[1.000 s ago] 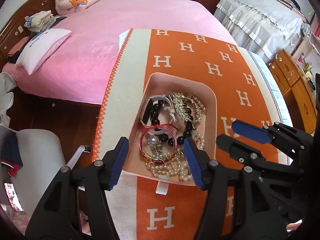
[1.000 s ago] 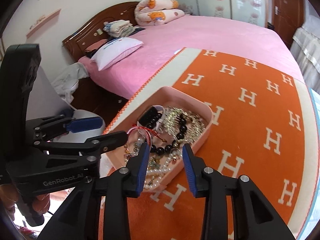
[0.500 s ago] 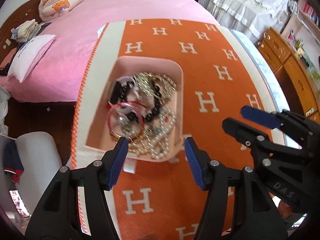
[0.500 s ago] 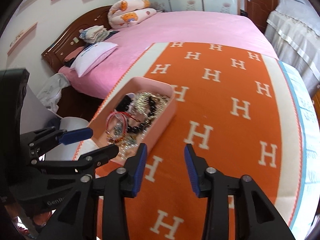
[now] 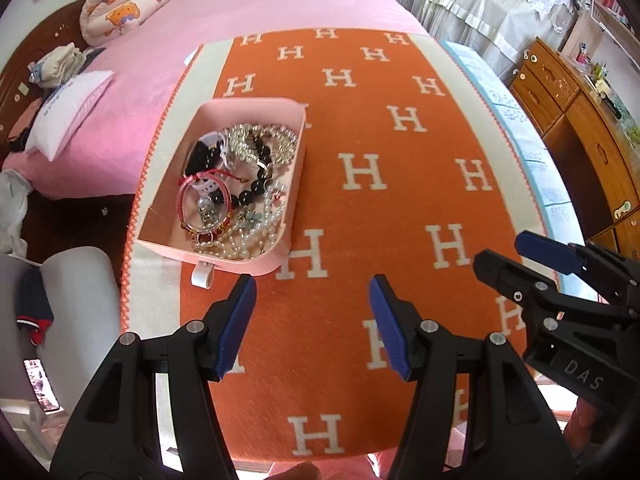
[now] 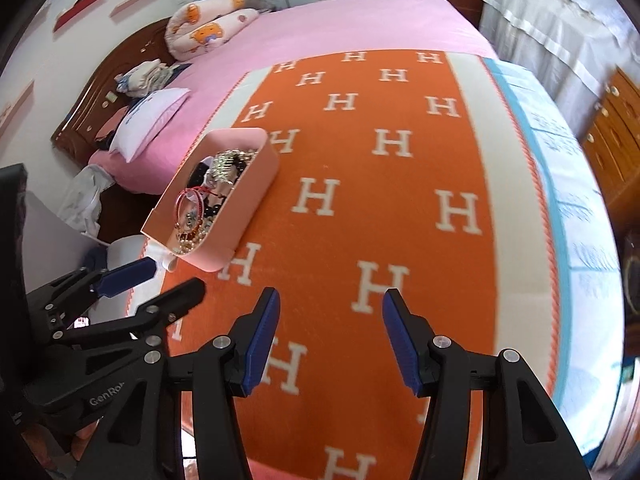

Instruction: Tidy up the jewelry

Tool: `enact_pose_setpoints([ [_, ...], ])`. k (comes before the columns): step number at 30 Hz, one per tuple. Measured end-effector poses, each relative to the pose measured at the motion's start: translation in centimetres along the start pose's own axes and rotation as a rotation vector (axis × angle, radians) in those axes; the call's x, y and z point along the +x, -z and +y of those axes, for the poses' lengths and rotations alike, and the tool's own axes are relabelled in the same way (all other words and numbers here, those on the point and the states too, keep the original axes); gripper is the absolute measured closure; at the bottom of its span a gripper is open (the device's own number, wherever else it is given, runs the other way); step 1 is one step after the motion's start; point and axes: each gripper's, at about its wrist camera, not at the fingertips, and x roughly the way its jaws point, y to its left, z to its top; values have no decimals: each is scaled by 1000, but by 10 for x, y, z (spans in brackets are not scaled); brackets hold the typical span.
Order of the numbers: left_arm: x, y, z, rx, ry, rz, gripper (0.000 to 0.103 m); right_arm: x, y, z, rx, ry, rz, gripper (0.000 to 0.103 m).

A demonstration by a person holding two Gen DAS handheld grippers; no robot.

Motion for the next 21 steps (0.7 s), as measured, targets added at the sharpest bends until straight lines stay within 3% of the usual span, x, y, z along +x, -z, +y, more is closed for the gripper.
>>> enact_pose_setpoints([
  [9, -56, -13, -19, -3, -60, -83, 47, -71, -7, -15, 44, 43, -81, 36],
  [21, -103, -21, -40, -9, -84, -167, 47, -131, -18, -14, 10, 97, -185, 34],
])
